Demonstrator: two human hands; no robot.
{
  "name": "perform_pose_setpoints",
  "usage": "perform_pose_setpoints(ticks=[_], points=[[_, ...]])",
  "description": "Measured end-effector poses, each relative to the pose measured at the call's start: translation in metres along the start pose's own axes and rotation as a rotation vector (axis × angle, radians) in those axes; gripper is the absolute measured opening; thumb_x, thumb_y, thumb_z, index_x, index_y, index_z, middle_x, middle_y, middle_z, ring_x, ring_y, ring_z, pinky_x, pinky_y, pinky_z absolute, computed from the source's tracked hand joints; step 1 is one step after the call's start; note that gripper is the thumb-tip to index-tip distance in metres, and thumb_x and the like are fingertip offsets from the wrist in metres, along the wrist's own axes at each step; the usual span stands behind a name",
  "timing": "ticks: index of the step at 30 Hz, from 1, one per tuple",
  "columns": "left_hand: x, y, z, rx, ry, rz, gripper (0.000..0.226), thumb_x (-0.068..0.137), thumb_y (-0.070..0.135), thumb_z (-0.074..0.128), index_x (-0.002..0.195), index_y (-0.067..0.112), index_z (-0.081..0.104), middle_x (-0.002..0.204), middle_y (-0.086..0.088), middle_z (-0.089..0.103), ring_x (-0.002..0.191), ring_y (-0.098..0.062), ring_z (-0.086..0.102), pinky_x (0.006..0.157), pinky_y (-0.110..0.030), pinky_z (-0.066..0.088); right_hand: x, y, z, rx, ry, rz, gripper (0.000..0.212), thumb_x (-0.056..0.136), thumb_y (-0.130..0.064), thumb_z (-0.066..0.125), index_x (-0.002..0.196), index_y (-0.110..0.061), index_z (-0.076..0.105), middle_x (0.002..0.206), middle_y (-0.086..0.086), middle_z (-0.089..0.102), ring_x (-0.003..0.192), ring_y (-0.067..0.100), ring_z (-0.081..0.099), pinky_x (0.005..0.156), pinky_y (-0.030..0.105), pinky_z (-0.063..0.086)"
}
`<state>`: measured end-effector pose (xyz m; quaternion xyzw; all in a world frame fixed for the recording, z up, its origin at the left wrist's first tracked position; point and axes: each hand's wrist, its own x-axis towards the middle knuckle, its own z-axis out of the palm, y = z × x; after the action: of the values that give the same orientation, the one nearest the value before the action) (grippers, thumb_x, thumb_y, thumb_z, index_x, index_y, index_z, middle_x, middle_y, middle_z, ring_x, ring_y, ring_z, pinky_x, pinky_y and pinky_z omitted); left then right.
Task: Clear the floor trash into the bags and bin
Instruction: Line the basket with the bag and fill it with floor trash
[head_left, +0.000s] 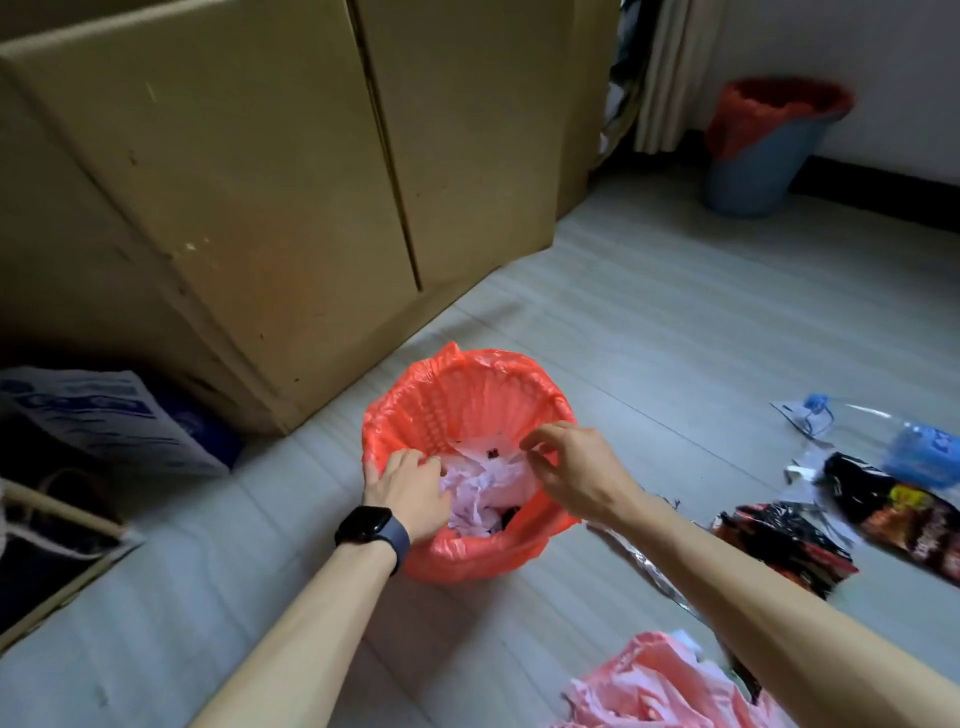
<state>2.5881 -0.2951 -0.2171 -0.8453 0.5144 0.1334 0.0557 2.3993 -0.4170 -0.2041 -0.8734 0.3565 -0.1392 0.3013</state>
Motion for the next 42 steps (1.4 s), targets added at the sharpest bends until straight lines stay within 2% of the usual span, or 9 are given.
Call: perform_pose_setpoints(ticks=[6, 13, 19, 21, 24, 28, 32, 36, 42], points=[[-0.001, 0.079, -0.023, -0.200, 0.206, 0.351, 0.037, 0.090, 0.030, 0.052, 0.127, 0.028, 0.057, 0.130, 0.010, 0.054, 0.122, -0.016, 0.049, 0.104, -0.032, 0.037, -0.086, 0.067, -0.021, 0.165, 0.293, 0.246, 0.019, 0.083, -0.011, 0.065, 0.098, -0.022, 0.070, 0.092, -0.012, 0.069, 0.081, -0.001, 0.062, 0.076, 0.025, 0.052], [0.009, 0.199, 0.015, -0.282, 0.166, 0.595, 0.036, 0.088, 0.023, 0.053, 0.123, 0.023, 0.060, 0.124, 0.005, 0.057, 0.117, -0.017, 0.052, 0.098, -0.031, 0.044, -0.183, 0.183, -0.021, 0.018, 0.281, 0.655, 0.031, 0.087, -0.021, 0.066, 0.117, -0.015, 0.062, 0.115, 0.003, 0.061, 0.105, 0.021, 0.058, 0.092, 0.033, 0.046], [0.032, 0.263, 0.103, -0.103, -0.247, 0.373, 0.055, 0.092, 0.045, 0.052, 0.143, 0.027, 0.041, 0.159, -0.008, 0.020, 0.140, -0.032, 0.030, 0.112, -0.043, 0.033, -0.196, 0.261, -0.031, -0.274, 0.107, 0.805, 0.083, 0.081, -0.044, 0.068, 0.150, -0.024, 0.027, 0.159, 0.013, 0.017, 0.140, 0.038, 0.025, 0.116, 0.047, 0.027], [0.036, 0.275, 0.128, -0.079, -0.358, 0.265, 0.066, 0.090, 0.055, 0.054, 0.148, 0.031, 0.032, 0.163, -0.011, 0.000, 0.144, -0.041, 0.018, 0.114, -0.052, 0.026, -0.186, 0.283, -0.031, -0.368, -0.027, 0.802, 0.103, 0.077, -0.058, 0.067, 0.154, -0.036, 0.002, 0.164, 0.010, -0.007, 0.149, 0.037, 0.001, 0.119, 0.053, 0.016], [0.043, 0.292, 0.160, -0.094, -0.425, 0.157, 0.079, 0.084, 0.069, 0.054, 0.150, 0.040, 0.023, 0.161, -0.013, -0.001, 0.141, -0.050, 0.014, 0.109, -0.061, 0.029, -0.169, 0.311, -0.027, -0.396, -0.169, 0.806, 0.120, 0.071, -0.069, 0.068, 0.149, -0.045, -0.020, 0.162, 0.004, -0.023, 0.149, 0.036, -0.015, 0.116, 0.062, 0.010], [0.042, 0.307, 0.188, -0.013, -0.366, 0.077, 0.093, 0.071, 0.084, 0.052, 0.149, 0.039, 0.024, 0.158, -0.014, 0.010, 0.139, -0.053, 0.010, 0.105, -0.065, 0.028, -0.171, 0.331, -0.005, -0.344, -0.327, 0.850, 0.115, 0.078, -0.068, 0.064, 0.151, -0.041, -0.021, 0.165, -0.003, -0.007, 0.151, 0.034, -0.001, 0.113, 0.062, 0.018], [0.038, 0.305, 0.200, 0.025, -0.290, 0.089, 0.088, 0.076, 0.081, 0.046, 0.148, 0.037, 0.023, 0.152, -0.013, 0.023, 0.137, -0.049, 0.019, 0.100, -0.060, 0.034, -0.189, 0.328, 0.015, -0.384, -0.156, 0.777, 0.094, 0.085, -0.061, 0.060, 0.156, -0.035, 0.003, 0.162, -0.004, 0.022, 0.139, 0.034, 0.032, 0.107, 0.048, 0.040], [0.038, 0.296, 0.196, 0.003, -0.222, 0.175, 0.040, 0.097, 0.027, 0.049, 0.136, 0.030, 0.039, 0.140, -0.006, 0.038, 0.127, -0.038, 0.040, 0.089, -0.046, 0.046, -0.202, 0.323, 0.015, -0.454, -0.087, 0.722, 0.076, 0.090, -0.039, 0.059, 0.154, -0.038, 0.018, 0.147, -0.010, 0.047, 0.107, 0.031, 0.054, 0.084, 0.038, 0.049], [0.041, 0.271, 0.158, -0.246, -0.154, 0.294, 0.048, 0.083, 0.003, 0.047, 0.118, 0.035, 0.050, 0.108, -0.008, 0.067, 0.093, -0.037, 0.063, 0.069, -0.038, 0.049, -0.205, 0.309, -0.005, -0.226, -0.028, 0.826, 0.055, 0.092, -0.023, 0.055, 0.141, -0.045, 0.046, 0.125, 0.004, 0.067, 0.109, 0.031, 0.063, 0.080, 0.036, 0.051]])
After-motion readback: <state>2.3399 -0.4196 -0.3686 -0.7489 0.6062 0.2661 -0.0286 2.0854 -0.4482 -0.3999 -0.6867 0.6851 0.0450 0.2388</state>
